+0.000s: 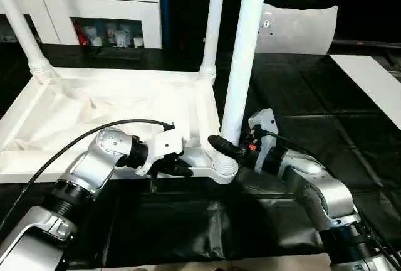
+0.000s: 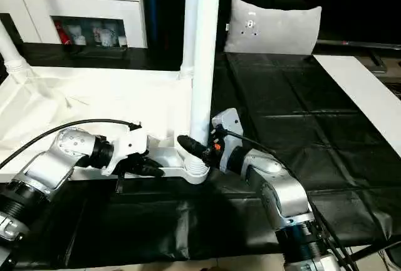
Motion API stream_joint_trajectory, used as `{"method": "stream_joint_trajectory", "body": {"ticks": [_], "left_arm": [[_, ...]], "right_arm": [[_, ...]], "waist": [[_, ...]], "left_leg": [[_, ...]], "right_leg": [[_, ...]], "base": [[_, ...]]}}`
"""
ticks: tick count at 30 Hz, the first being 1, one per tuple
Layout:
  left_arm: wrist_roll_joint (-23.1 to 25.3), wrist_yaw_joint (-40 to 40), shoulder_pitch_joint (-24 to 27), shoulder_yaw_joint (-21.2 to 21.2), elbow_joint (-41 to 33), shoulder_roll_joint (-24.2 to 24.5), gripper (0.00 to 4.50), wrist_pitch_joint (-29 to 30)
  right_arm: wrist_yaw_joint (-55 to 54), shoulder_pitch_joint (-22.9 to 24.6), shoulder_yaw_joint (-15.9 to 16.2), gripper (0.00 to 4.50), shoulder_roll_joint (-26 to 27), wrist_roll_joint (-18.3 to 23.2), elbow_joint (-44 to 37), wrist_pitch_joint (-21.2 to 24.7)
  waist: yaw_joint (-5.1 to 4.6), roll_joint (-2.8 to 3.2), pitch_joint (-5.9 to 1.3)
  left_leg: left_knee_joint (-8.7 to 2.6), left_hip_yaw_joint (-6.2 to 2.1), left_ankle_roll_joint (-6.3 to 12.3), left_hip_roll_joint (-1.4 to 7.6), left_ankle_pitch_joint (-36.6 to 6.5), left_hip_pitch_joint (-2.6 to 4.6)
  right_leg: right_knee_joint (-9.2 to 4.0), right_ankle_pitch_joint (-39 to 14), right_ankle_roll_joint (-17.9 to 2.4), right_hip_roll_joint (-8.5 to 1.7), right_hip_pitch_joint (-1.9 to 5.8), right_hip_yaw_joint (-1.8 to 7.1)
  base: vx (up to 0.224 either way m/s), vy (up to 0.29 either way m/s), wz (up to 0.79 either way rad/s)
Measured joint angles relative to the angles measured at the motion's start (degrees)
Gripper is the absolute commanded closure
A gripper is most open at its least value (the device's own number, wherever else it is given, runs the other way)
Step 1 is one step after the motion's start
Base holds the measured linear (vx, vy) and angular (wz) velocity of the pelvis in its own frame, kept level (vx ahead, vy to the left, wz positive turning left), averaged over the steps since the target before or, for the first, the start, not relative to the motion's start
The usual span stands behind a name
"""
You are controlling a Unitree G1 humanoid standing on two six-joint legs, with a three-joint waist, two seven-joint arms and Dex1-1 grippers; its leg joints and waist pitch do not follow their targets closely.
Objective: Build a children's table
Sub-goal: Insert table leg to table base
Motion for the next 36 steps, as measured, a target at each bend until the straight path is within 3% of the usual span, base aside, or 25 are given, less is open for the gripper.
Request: {"method": "stream_joint_trajectory", "body": {"ticks": [11,20,24,30,36], "left_arm": [[0.15,0.20,0.00,0.05,0.13,-0.29,4.50,-0.25],[0.24,0.67,0.00,0.07,0.90,-1.62,4.50,-0.22],[0.28,0.67,0.00,0.07,1.77,-1.96,4.50,-0.49],[1.01,0.69,0.00,-0.34,2.29,-2.31,4.50,-1.29],[1.34,0.51,0.00,-0.70,2.38,-2.04,4.50,-2.08]], "right_arm": [[1.32,1.41,-7.86,2.61,3.67,7.83,6.11,1.15],[2.09,7.39,-10.93,2.61,6.56,10.01,6.45,-5.97],[2.59,11.04,-9.79,2.61,6.35,8.53,4.68,-11.03],[2.57,12.27,-3.65,2.61,1.77,0.80,1.35,-16.98],[3.47,10.91,-0.80,2.61,-0.43,-2.14,0.87,-17.44]], "waist": [[0.27,0.03,-0.02],[0.70,0.42,-0.24],[0.72,0.90,-0.56],[0.47,1.14,-0.70],[0.16,1.06,-0.79]], "left_leg": [[0.00,0.03,0.00,0.01,0.00,0.01],[0.00,0.05,0.04,0.00,-0.03,0.03],[0.00,0.06,0.11,-0.01,-0.07,0.05],[-0.02,-0.01,0.11,-0.01,-0.07,0.33],[-0.02,-0.15,0.15,-0.04,-0.10,0.46]], "right_leg": [[0.00,0.00,-0.02,0.00,0.01,0.01],[-0.05,-0.02,-0.01,-0.03,0.06,0.01],[-0.13,-0.05,0.01,-0.04,0.14,0.01],[-0.35,-0.07,0.04,-0.04,0.47,-0.13],[-0.47,-0.09,0.08,-0.06,0.74,-0.25]], "base": [[0.000,0.000,0.00],[0.000,0.000,0.00],[0.000,0.000,0.00],[0.000,0.000,0.00],[0.000,0.000,0.00]]}}
